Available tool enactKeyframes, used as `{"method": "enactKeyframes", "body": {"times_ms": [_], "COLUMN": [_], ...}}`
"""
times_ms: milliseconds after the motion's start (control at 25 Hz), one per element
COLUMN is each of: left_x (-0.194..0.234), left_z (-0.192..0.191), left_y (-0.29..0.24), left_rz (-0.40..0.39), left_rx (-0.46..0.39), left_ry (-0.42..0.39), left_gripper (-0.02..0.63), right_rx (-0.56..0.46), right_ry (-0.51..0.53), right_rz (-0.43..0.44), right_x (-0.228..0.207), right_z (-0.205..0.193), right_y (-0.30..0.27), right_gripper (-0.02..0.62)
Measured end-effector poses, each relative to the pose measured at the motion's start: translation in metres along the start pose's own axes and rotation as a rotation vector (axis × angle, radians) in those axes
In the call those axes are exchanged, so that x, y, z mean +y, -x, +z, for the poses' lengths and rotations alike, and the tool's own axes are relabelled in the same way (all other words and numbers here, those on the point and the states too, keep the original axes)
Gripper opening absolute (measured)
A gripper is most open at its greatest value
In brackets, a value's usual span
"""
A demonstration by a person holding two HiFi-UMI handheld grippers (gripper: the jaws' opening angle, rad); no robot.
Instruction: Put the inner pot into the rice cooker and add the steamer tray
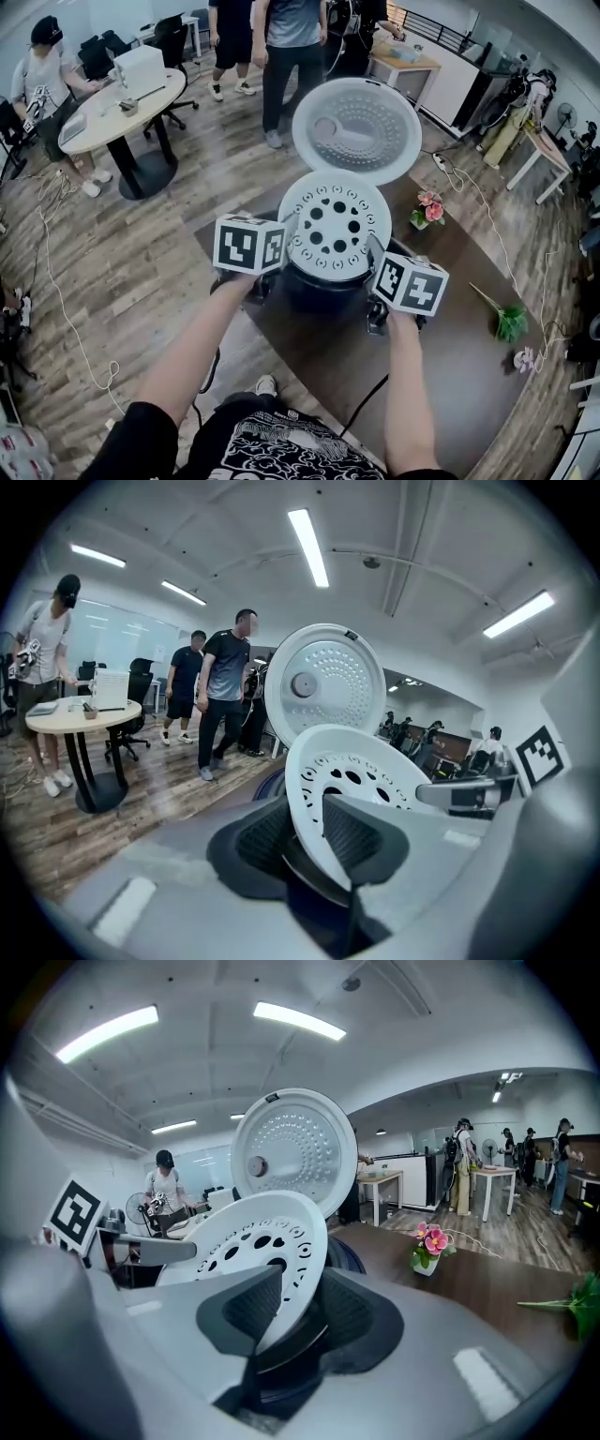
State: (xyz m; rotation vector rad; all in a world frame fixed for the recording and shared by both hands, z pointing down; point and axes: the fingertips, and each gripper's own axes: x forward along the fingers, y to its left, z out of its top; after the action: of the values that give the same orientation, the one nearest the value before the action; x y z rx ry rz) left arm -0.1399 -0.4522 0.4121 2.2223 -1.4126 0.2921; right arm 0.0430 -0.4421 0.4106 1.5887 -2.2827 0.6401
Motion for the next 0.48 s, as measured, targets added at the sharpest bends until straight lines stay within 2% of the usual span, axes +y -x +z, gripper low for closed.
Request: {"method": "enactKeyframes", "body": {"times_ms": [320, 480], "left_x": [0.0083, 0.0062], "left_z": [-0.0048, -0.0092], "left_y": [-0.0033, -0.0057], "left_rz": [0.039, 0.039], "left_rx": [0.028, 0.028], "left_ry": [-0.084, -0.077], "left_gripper": [0.121, 0.123], "right_rx": [0.012, 0.003], "right_ry": [0.048, 0.038], "right_rz": [-0.044, -0.038], "right_x": [0.0009, -0.0026], "right_z": [-0.0028, -0.0040], "right_y": [-0.0070, -0.0065], "right_gripper": [0.149, 0.147]}}
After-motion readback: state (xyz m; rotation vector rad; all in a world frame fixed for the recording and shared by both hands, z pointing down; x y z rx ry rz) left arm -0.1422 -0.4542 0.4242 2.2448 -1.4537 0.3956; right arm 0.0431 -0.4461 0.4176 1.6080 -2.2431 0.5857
